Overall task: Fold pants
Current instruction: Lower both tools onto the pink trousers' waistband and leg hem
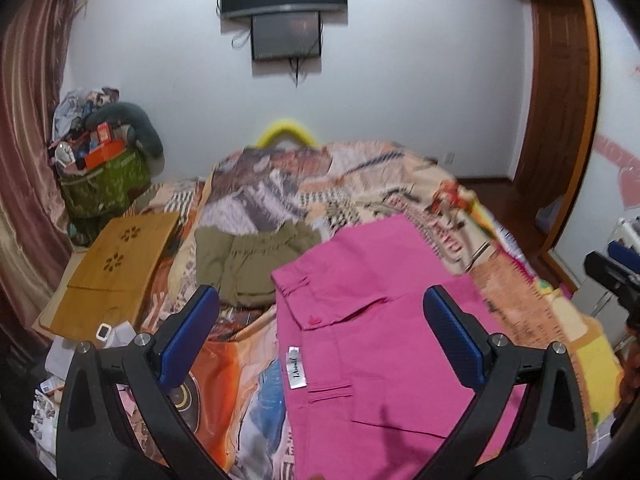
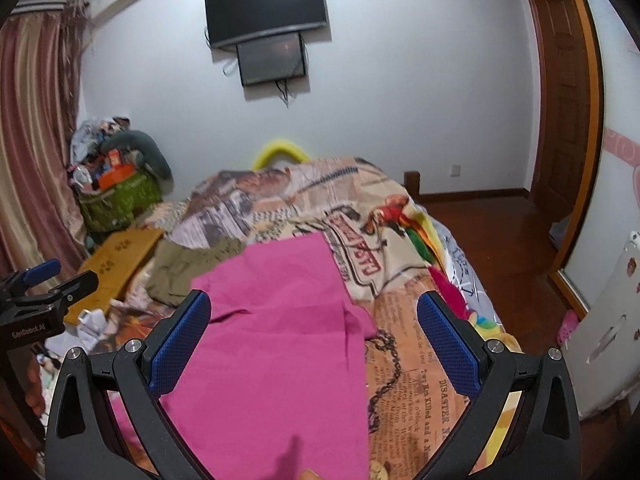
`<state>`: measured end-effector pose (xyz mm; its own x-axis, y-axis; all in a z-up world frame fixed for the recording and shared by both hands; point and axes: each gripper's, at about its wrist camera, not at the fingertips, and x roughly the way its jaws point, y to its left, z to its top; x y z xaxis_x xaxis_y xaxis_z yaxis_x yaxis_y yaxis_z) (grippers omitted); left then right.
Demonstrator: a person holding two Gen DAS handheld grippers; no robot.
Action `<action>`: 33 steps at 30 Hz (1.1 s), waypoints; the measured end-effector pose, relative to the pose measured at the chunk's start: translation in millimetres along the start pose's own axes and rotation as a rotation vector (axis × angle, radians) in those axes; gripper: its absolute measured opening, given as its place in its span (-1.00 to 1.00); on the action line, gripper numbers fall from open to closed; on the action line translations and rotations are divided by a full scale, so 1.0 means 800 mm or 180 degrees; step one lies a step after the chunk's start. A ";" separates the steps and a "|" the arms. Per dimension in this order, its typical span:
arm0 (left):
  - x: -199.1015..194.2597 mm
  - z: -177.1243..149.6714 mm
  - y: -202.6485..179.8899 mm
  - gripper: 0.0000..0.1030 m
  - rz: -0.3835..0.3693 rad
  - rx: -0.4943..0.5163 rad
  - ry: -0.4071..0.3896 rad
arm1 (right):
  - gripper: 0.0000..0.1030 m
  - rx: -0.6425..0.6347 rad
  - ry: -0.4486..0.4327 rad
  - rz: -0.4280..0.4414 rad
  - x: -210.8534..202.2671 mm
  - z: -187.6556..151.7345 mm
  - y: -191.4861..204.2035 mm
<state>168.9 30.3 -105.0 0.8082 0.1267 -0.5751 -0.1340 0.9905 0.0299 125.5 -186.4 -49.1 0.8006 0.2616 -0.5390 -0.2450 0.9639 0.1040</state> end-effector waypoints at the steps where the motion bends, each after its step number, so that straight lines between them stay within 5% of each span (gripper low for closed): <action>1: 0.011 -0.001 0.002 1.00 0.0023 -0.0003 0.0049 | 0.99 0.0008 0.0046 -0.0026 0.007 -0.001 -0.003; 19: 0.209 -0.021 0.035 0.98 0.0019 -0.0016 0.1072 | 0.94 -0.0175 0.1102 -0.0010 0.173 -0.032 -0.051; 26: 0.252 -0.041 0.036 0.75 -0.0094 -0.0003 0.1426 | 0.58 -0.0281 0.1343 0.0137 0.222 -0.036 -0.048; 33: 0.282 -0.064 0.036 0.61 -0.0162 0.0047 0.1724 | 0.51 -0.0437 0.1405 0.0378 0.254 -0.033 -0.035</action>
<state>318.3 84.5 -275.6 0.4017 0.0371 -0.9150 -0.0912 0.9958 0.0004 280.9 -161.5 -183.7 0.4611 0.2952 -0.8368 -0.4146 0.9054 0.0910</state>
